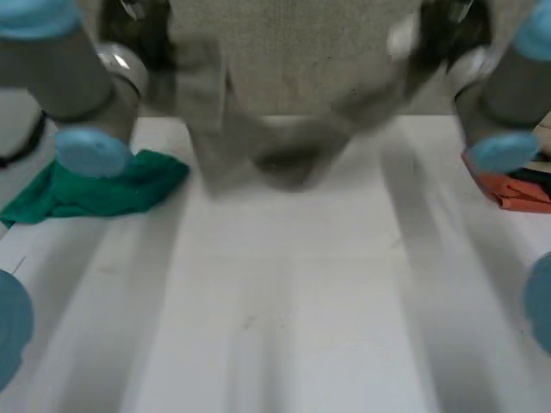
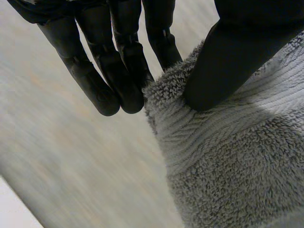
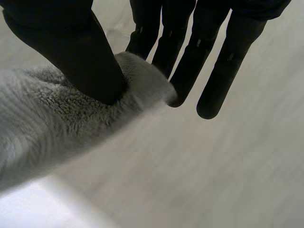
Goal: Fold the laundry.
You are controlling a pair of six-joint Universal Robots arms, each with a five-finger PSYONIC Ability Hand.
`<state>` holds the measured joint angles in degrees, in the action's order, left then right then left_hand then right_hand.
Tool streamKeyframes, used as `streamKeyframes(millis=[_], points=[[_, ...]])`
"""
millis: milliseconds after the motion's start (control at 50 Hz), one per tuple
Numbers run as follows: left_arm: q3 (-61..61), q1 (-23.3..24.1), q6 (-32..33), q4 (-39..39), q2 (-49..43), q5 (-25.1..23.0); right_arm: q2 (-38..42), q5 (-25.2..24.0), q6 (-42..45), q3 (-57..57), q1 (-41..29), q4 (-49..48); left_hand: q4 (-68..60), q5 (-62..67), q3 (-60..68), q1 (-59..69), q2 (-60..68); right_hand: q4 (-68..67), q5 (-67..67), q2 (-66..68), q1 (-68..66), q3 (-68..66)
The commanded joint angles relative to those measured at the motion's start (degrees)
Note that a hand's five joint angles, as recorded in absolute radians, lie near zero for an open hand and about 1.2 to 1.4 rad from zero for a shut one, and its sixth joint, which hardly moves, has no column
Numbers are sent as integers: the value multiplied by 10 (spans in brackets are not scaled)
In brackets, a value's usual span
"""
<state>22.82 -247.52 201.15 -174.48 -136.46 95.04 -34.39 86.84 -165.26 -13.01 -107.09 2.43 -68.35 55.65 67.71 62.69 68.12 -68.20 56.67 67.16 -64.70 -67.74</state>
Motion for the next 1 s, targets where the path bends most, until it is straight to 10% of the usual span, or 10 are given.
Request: streamKeyframes(millis=[20,300,620,640,660,700,880,1000], points=[[-8,-31,-62,-11,30,-63,-146,-57,13,-132,8,-80,-117,143,123,173,119,-118,133,128,-153,-123],[303,-70,-85,3,35,-78,-219,-80,24,-490,48,89,-117,143,123,173,119,-118,133,128,-153,-123],[236,-50,-116,31,44,-111,-429,-218,162,-738,23,329,-117,143,123,173,119,-105,120,115,-139,-109],[226,-45,-119,36,46,-112,-436,-221,166,-744,21,337,-117,143,123,173,119,32,-17,-22,-3,28],[206,-35,-127,46,55,-111,-437,-217,182,-752,16,354,-117,143,123,173,119,437,-421,-426,402,432],[186,-25,-135,56,63,-112,-429,-209,197,-750,17,361,-117,143,123,173,119,582,-567,-572,547,577],[117,41,-164,138,145,-135,-344,-71,193,-605,61,284,-117,143,123,173,119,582,-567,-572,547,577],[144,70,-163,158,212,-165,-249,-82,129,-485,-9,177,-117,143,123,173,119,582,-567,-572,547,577]])
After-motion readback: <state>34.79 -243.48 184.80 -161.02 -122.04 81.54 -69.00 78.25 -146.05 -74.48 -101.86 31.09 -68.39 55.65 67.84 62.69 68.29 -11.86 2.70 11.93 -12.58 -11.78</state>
